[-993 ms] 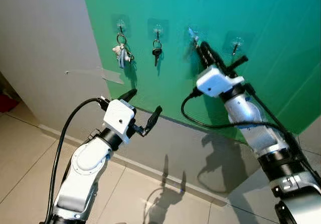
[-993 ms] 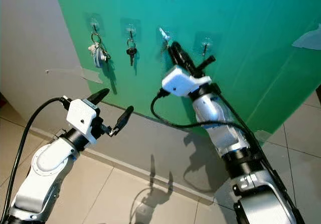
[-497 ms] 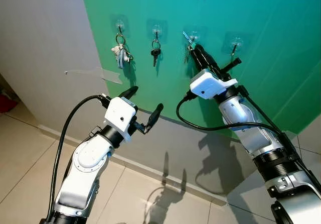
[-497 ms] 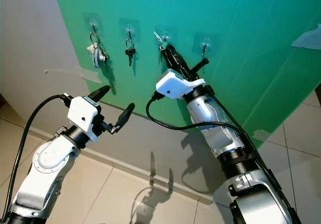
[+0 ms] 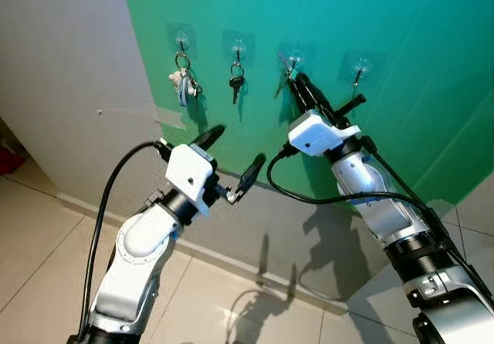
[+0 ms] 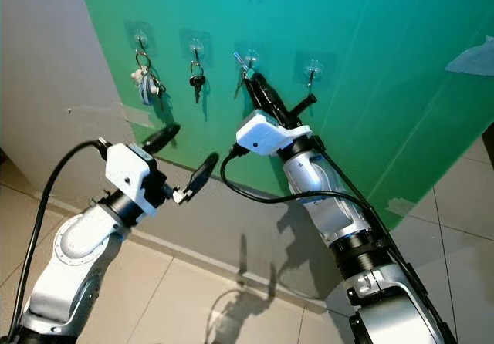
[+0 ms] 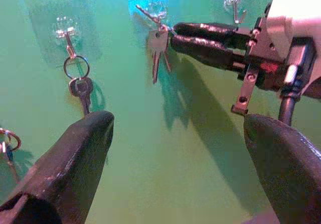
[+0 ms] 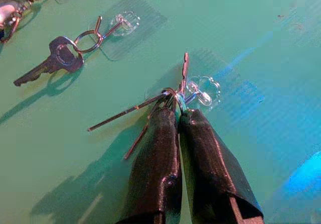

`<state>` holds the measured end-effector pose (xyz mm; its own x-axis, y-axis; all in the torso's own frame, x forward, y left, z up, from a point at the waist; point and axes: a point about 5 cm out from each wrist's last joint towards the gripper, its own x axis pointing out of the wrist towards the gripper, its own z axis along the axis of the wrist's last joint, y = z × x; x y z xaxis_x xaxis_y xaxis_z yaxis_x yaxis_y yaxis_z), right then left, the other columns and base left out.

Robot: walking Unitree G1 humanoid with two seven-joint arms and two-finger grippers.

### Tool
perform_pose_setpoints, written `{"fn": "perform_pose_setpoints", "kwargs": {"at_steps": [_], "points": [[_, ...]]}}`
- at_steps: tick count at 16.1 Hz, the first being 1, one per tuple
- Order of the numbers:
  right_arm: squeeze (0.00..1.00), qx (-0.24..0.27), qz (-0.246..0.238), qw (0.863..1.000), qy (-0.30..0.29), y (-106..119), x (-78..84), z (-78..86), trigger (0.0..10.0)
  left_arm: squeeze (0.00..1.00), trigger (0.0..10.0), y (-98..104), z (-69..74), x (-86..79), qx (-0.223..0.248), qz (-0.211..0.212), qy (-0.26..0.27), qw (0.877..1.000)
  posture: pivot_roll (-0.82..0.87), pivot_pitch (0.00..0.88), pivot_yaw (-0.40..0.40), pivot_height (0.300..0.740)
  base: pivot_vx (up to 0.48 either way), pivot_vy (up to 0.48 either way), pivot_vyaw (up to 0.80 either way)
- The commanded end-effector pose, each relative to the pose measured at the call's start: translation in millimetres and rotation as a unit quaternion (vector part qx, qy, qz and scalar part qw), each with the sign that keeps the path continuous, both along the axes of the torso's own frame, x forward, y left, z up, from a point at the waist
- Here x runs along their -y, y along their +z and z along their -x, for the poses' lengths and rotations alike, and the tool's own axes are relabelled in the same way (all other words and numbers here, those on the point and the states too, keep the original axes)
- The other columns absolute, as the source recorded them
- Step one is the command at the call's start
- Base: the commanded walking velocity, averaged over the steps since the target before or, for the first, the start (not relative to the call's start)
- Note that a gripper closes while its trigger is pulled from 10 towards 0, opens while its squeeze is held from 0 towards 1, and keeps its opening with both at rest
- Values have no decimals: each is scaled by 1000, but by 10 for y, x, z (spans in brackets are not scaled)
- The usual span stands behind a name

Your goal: Hang keys on a hook

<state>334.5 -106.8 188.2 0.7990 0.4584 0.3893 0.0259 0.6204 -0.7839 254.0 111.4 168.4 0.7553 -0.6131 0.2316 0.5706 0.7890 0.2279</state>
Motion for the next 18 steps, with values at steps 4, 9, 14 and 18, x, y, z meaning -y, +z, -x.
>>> {"fn": "perform_pose_setpoints", "kwargs": {"at_steps": [4, 9, 14, 18], "points": [[0, -24, 55, 998, -35, -155, 89, -28, 10000, 0, 10000, 46, 0, 21, 8, 2, -4, 1000, -38, 0, -4, 740, 0, 0, 0], [0, -22, 49, 998, -37, -126, 99, -41, 10000, 0, 10000, 78, -8, 23, 13, 6, -10, 1000, -38, 0, -2, 740, 0, 0, 0], [1000, -30, 18, 999, -15, -107, 84, -6, 10000, 0, 10000, 92, -3, 35, 14, 11, -12, 1000, -40, 0, -3, 740, 0, 0, 0], [1000, -24, 12, 1000, -11, -88, 89, 8, 10000, 0, 10000, 90, -3, 35, 14, 11, -13, 1000, -40, 0, -3, 740, 0, 0, 0]]}}
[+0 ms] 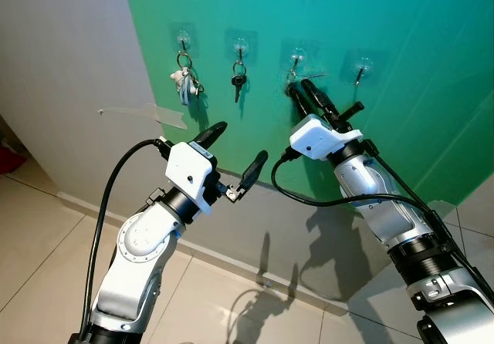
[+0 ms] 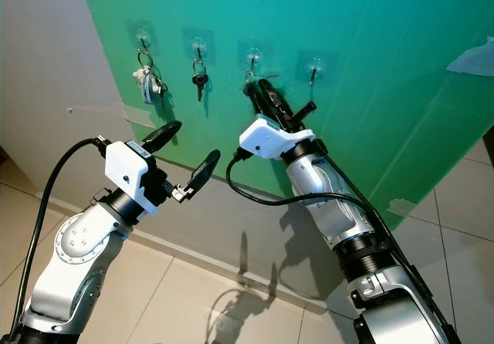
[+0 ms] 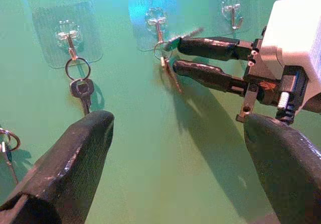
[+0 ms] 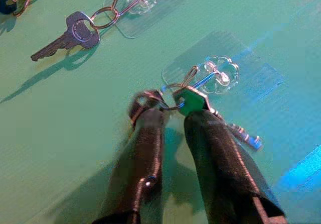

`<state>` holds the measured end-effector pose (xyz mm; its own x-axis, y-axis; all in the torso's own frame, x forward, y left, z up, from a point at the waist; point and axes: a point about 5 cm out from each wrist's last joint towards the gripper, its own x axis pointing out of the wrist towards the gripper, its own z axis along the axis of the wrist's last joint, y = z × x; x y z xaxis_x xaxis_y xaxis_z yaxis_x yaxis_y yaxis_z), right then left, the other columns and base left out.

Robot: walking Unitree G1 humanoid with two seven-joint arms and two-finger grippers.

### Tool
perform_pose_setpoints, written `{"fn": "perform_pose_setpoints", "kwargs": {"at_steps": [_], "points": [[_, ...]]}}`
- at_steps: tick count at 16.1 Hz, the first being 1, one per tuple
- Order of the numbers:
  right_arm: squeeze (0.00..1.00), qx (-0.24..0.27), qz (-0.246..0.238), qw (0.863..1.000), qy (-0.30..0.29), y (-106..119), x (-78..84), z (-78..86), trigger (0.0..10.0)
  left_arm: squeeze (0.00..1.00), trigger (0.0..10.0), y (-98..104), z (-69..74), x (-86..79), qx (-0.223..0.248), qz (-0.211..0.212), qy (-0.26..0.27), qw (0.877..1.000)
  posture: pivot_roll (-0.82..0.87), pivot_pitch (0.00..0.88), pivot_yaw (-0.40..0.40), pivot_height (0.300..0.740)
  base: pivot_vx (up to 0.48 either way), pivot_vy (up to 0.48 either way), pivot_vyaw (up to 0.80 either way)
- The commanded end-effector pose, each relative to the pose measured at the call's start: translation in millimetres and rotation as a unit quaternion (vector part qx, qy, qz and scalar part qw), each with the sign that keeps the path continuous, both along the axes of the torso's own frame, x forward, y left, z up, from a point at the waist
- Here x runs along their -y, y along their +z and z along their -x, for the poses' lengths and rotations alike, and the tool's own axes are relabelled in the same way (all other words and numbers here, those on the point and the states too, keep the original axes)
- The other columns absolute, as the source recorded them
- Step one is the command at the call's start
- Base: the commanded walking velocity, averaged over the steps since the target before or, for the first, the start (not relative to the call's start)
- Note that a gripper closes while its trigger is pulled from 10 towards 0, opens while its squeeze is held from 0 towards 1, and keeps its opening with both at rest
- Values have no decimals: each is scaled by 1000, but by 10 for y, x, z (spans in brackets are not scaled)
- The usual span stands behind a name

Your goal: Hang keys on a hook

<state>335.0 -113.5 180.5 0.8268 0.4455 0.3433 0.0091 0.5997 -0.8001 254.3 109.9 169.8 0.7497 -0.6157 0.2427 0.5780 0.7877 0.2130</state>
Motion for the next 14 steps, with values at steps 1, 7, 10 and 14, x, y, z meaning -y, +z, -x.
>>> {"fn": "perform_pose_setpoints", "kwargs": {"at_steps": [1, 7, 10, 14], "points": [[1000, -2, -1, 1000, 4, -16, 21, 27, 10000, 0, 10000, 74, 0, 19, 13, 1, -8, 1000, -40, 0, -3, 740, 0, 0, 0], [0, -49, -22, 999, -6, -285, 156, 275, 10000, 0, 10000, 19, 33, 0, 3, -7, -6, 1000, -38, 0, -4, 740, 0, 0, 0], [0, -140, -104, 984, 15, -537, 240, 548, 10000, 0, 10000, -98, 66, -33, -18, -20, -2, 1000, -41, 0, 3, 740, 0, 0, 0], [0, -287, -212, 933, -41, -905, 456, 960, 10000, 0, 10000, -389, 171, -91, -77, -55, -15, 995, -67, 0, 23, 740, 0, 0, 0]]}}
